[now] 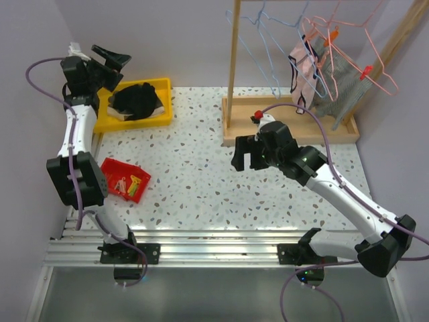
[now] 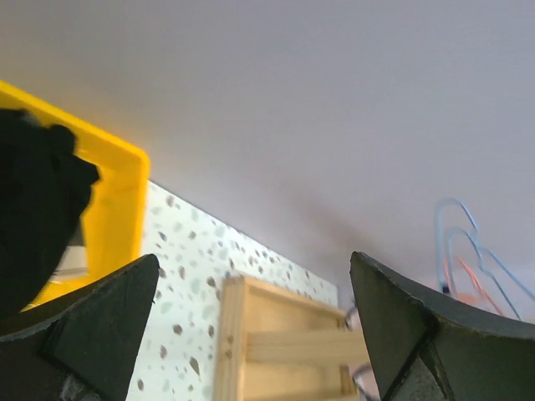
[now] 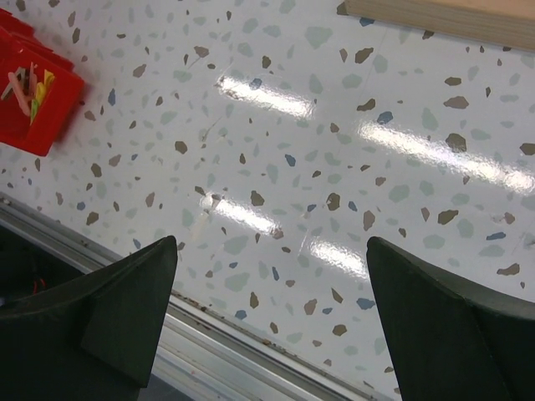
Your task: Remove the underwear clipped to the hanger
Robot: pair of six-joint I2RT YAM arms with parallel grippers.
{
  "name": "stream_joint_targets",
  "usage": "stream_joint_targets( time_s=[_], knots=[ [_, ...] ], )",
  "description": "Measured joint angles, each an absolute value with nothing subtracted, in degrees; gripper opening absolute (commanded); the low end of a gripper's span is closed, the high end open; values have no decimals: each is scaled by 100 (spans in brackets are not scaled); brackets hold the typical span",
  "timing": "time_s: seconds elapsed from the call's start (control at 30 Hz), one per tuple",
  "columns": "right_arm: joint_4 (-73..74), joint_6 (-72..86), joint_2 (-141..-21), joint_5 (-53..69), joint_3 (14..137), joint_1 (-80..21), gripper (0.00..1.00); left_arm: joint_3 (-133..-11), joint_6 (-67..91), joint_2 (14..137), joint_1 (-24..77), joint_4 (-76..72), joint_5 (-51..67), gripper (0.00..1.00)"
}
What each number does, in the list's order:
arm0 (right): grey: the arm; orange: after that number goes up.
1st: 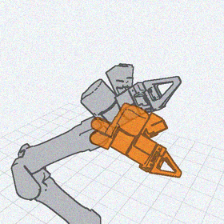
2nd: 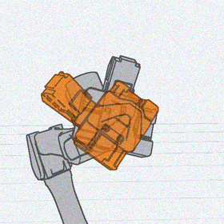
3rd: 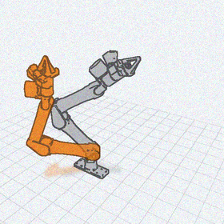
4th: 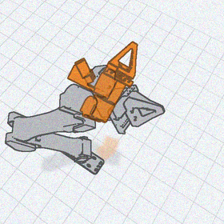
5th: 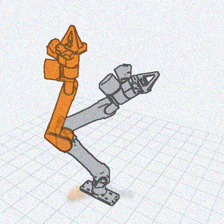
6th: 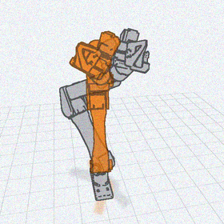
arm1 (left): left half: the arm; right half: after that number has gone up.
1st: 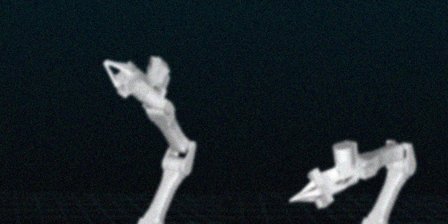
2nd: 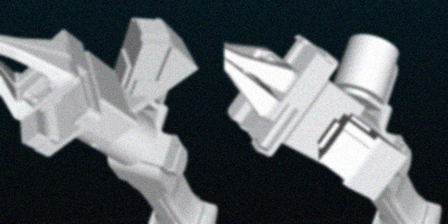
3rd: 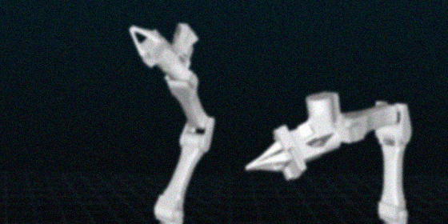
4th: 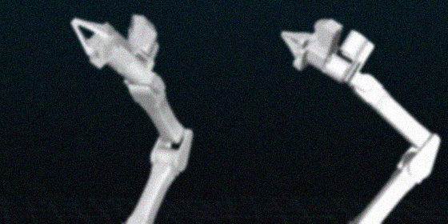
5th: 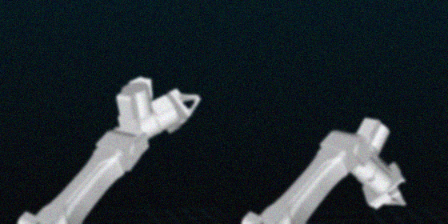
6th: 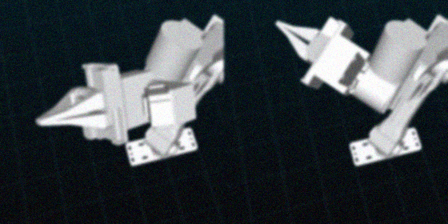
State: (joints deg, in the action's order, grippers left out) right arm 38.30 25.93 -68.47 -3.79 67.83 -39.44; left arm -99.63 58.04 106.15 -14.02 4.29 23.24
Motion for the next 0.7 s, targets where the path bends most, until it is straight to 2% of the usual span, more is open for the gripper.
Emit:
stream_joint_targets(
  time_s=[0.17,0.33,0.53,0.7],
  knots=[
    [4010,2587,-6820,-346,6901,-3940,99,-8283,5813,9452,-1181,-558,3400,100],
    [4289,2609,-6584,-364,7017,-3940,99,-6879,5798,8084,-982,-943,4125,100],
    [4753,2864,-5367,-565,7017,-3940,99,-5983,5795,6488,-923,-1120,4576,100],
    [5308,3131,-4152,-705,7067,-3935,99,-5553,5959,5717,-685,-1278,4783,100]
  ],
)
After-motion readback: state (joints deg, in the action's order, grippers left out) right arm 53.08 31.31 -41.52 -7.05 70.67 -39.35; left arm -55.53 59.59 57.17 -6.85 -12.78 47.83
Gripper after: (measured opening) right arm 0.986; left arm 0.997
